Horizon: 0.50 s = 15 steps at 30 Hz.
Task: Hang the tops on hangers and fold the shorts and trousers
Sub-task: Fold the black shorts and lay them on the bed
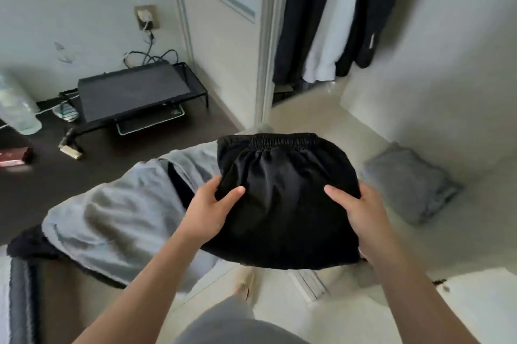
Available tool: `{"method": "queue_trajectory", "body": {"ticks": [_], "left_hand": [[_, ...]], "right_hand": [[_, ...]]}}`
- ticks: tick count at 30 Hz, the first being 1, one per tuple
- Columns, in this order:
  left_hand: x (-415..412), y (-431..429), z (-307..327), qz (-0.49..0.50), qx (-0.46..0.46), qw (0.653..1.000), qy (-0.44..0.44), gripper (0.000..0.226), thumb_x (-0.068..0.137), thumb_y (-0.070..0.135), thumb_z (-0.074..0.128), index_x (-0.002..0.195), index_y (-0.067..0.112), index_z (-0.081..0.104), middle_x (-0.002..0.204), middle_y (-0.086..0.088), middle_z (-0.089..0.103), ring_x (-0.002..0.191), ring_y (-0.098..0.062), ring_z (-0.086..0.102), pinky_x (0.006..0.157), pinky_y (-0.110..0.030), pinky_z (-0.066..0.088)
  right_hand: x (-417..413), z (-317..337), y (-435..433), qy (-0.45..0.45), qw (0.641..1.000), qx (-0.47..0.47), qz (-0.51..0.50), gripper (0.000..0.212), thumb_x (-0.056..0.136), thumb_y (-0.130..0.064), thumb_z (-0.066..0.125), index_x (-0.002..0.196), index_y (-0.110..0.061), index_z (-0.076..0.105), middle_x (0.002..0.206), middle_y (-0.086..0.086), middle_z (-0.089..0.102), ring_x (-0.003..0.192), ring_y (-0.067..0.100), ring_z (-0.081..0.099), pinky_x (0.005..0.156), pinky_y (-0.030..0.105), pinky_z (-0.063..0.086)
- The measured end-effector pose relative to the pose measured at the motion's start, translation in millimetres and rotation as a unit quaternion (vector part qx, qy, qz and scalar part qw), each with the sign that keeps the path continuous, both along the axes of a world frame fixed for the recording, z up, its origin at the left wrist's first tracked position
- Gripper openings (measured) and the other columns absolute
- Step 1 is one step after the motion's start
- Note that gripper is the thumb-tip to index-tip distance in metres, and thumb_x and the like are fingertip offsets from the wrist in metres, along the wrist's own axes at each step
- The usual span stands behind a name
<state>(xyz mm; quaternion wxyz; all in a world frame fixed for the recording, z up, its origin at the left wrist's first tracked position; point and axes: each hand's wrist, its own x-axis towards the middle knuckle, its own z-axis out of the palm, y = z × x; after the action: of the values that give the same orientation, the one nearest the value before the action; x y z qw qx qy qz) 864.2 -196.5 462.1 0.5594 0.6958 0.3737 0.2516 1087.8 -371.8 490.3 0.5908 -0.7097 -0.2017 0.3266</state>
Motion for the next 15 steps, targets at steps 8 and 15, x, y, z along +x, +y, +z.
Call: {"method": "queue_trajectory", "body": {"ticks": [8, 15], "left_hand": [[169.4, 38.1, -27.0, -0.186, -0.011, 0.98, 0.066, 0.009, 0.092, 0.043, 0.067, 0.1, 0.038, 0.066, 0.094, 0.015, 0.074, 0.087, -0.003, 0.071, 0.075, -0.02, 0.056], [326.7, 56.0, -54.7, -0.34, 0.028, 0.93, 0.137, 0.031, 0.094, 0.038, 0.065, 0.119, 0.02, 0.064, 0.106, 0.004, 0.072, 0.101, -0.019, 0.069, 0.091, -0.043, 0.055]], "right_hand": [[81.4, -32.9, -24.4, 0.038, 0.977, -0.017, -0.207, 0.02, 0.085, -0.026, 0.077, 0.105, -0.03, 0.074, 0.1, -0.009, 0.077, 0.092, 0.013, 0.074, 0.078, 0.035, 0.058], [144.1, -53.9, -20.4, 0.069, 0.925, -0.029, -0.372, 0.026, 0.088, -0.021, 0.075, 0.114, -0.022, 0.071, 0.102, -0.005, 0.077, 0.094, 0.015, 0.074, 0.085, 0.035, 0.058]]}}
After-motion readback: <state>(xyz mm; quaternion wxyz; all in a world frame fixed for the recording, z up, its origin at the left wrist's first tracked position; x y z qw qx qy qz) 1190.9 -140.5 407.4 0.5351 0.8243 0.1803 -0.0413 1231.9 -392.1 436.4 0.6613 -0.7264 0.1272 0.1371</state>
